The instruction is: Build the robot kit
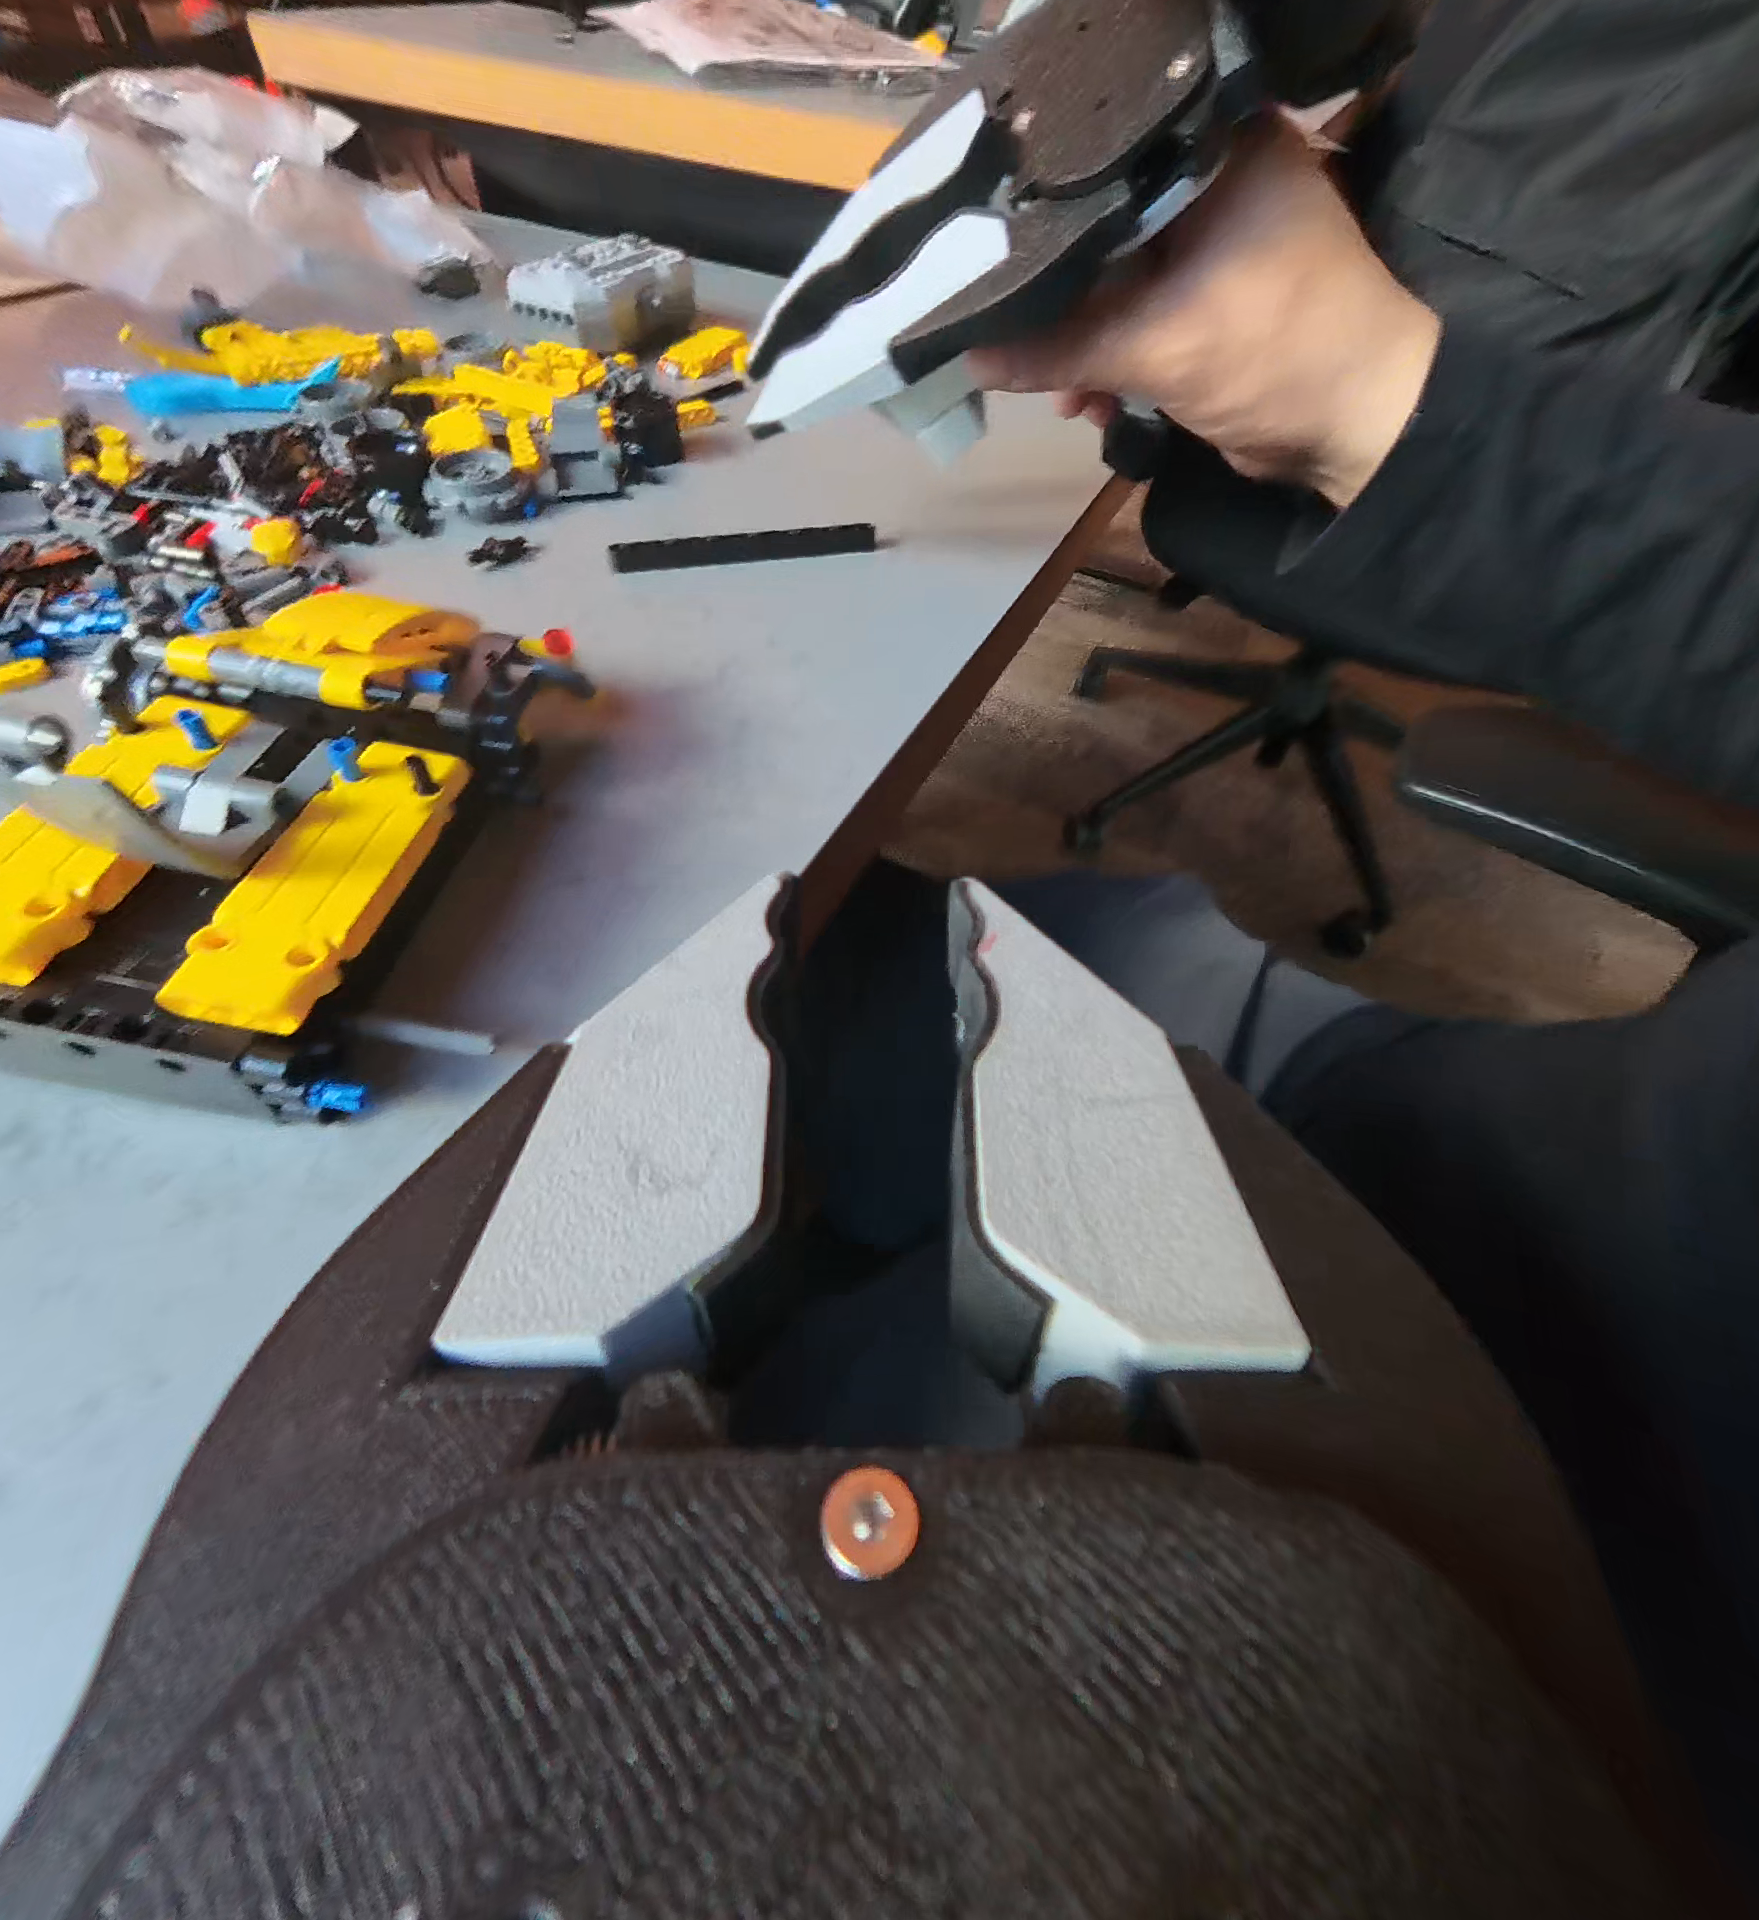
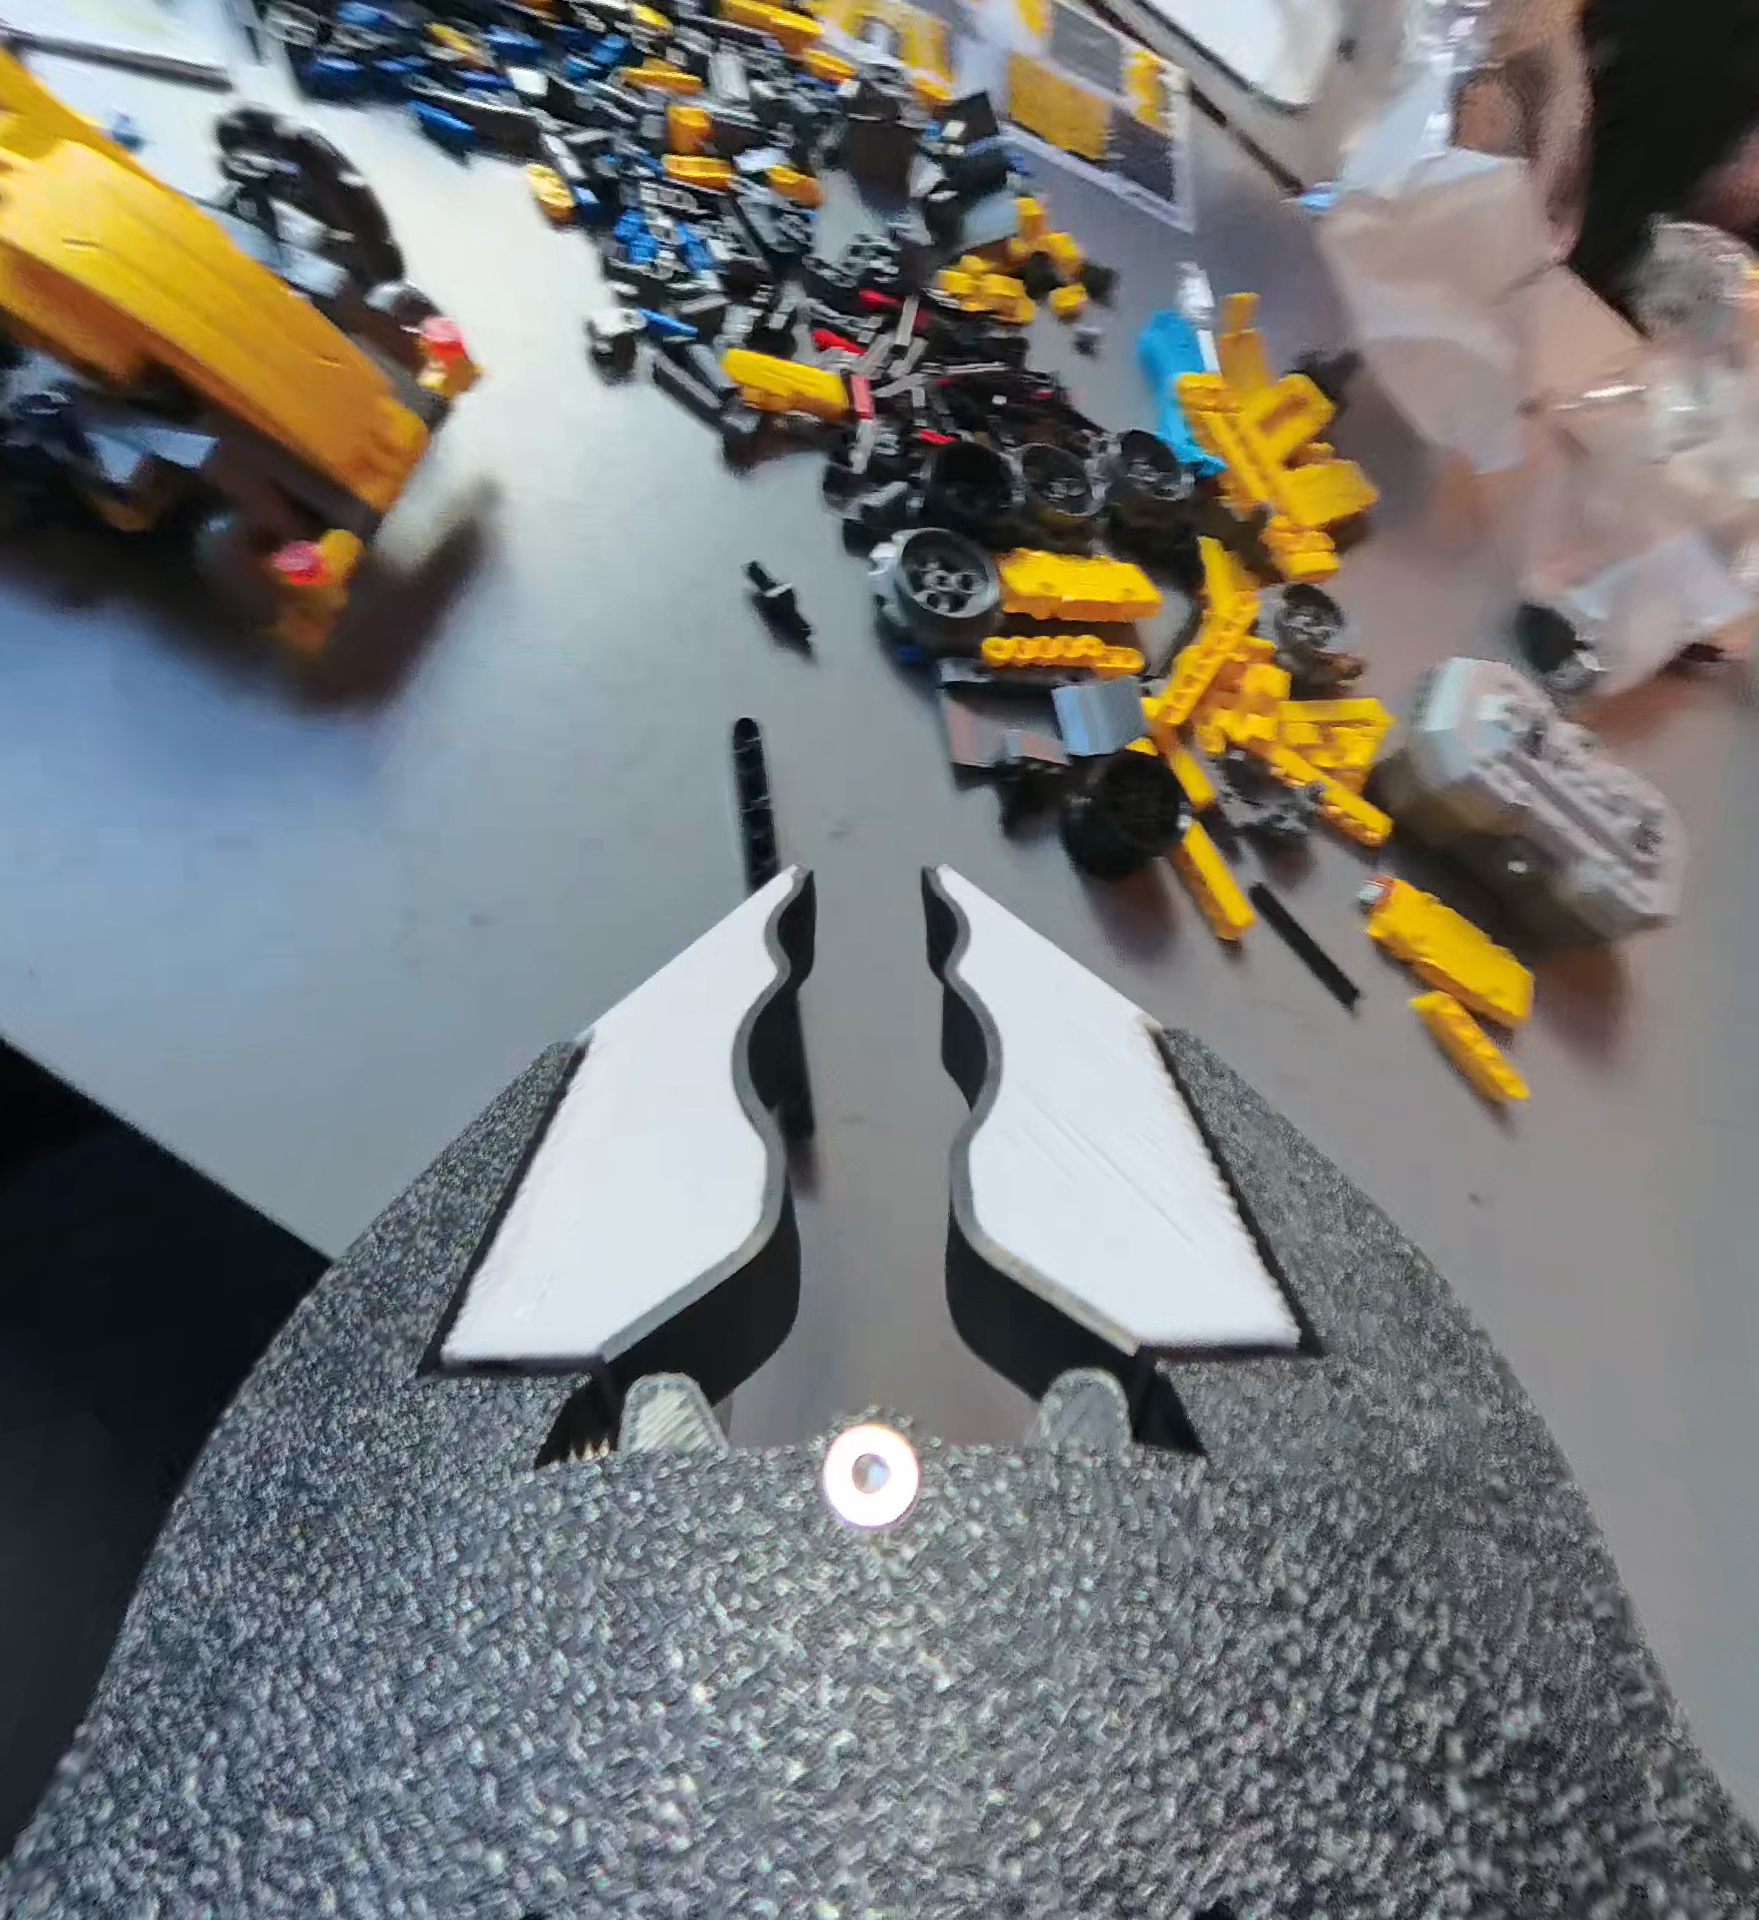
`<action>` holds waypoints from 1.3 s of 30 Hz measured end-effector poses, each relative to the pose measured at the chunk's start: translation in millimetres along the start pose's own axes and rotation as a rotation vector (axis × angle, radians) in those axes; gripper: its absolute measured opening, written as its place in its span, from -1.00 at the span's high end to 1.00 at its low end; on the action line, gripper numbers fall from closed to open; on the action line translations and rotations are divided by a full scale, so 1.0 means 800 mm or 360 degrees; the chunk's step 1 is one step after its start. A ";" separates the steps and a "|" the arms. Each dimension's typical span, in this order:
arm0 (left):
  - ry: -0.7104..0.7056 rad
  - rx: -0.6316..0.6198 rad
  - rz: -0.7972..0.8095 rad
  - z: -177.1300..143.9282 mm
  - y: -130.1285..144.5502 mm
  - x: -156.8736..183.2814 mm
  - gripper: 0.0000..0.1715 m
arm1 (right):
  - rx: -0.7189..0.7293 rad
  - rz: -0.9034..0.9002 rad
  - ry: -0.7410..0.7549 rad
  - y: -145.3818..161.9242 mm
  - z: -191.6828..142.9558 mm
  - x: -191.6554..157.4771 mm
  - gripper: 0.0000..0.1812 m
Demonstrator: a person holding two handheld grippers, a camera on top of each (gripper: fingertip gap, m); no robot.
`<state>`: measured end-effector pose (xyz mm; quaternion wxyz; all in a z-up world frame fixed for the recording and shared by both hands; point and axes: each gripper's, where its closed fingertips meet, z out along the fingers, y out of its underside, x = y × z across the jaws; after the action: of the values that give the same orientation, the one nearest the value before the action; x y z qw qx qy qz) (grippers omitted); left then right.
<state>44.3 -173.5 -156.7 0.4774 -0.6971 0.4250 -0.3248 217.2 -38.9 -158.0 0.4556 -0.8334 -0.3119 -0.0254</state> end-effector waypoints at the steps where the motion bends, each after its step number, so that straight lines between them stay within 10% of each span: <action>1: -0.0003 -0.0003 0.0012 0.002 0.000 0.001 0.71 | -0.0009 -0.0004 0.0041 -0.001 -0.001 0.003 0.77; 20: -0.0179 -0.0010 0.0019 0.013 -0.017 -0.028 0.75 | 0.0006 0.0105 -0.0054 0.011 0.003 0.011 0.74; 39: 0.0032 0.0079 0.0039 -0.002 -0.010 0.001 0.70 | -0.0111 0.0124 -0.0752 0.048 0.011 -0.042 0.81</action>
<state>45.5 -173.0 -148.8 0.4942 -0.6764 0.4300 -0.3366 208.8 -64.0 -203.0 0.3415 -0.8428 -0.3765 0.1770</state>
